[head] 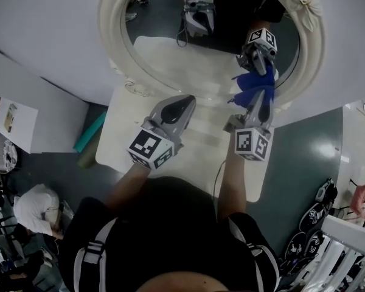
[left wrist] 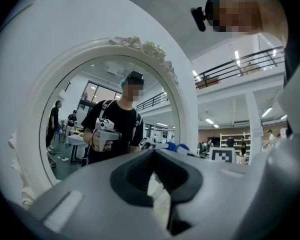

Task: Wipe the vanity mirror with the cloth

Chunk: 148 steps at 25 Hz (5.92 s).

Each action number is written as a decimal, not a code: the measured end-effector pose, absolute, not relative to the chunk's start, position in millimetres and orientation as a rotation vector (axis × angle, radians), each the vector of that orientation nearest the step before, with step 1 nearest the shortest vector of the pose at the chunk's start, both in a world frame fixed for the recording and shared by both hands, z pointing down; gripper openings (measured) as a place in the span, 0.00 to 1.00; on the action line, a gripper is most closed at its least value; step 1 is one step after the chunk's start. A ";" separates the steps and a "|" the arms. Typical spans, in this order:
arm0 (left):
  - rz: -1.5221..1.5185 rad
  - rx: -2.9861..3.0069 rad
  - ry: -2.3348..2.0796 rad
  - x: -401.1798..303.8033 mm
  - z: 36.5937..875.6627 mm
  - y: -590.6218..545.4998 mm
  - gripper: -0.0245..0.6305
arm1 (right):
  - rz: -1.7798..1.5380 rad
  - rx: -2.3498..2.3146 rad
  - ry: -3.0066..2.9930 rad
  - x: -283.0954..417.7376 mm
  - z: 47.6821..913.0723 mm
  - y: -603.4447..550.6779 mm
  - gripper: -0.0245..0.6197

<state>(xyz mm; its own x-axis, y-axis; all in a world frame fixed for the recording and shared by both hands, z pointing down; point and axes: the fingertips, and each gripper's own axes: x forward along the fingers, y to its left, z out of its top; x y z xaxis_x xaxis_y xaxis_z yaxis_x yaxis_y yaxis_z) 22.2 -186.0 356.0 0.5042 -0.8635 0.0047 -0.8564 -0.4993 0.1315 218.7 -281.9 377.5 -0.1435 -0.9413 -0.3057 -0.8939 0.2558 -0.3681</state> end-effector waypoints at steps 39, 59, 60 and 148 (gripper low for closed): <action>-0.212 2.630 -1.406 28.9 325.5 -198.1 0.05 | 0.053 -1.548 2.012 223.8 286.6 -284.7 0.10; -0.285 2.636 -1.394 19.0 331.1 -171.1 0.05 | 0.133 -1.528 2.053 212.3 251.9 -274.9 0.10; -0.285 2.634 -1.393 17.7 330.9 -170.8 0.05 | 0.137 -1.529 2.052 211.9 250.0 -275.3 0.10; -0.408 2.439 -1.545 -186.3 345.2 -129.5 0.05 | 0.275 -1.189 2.532 -124.8 316.4 -246.4 0.10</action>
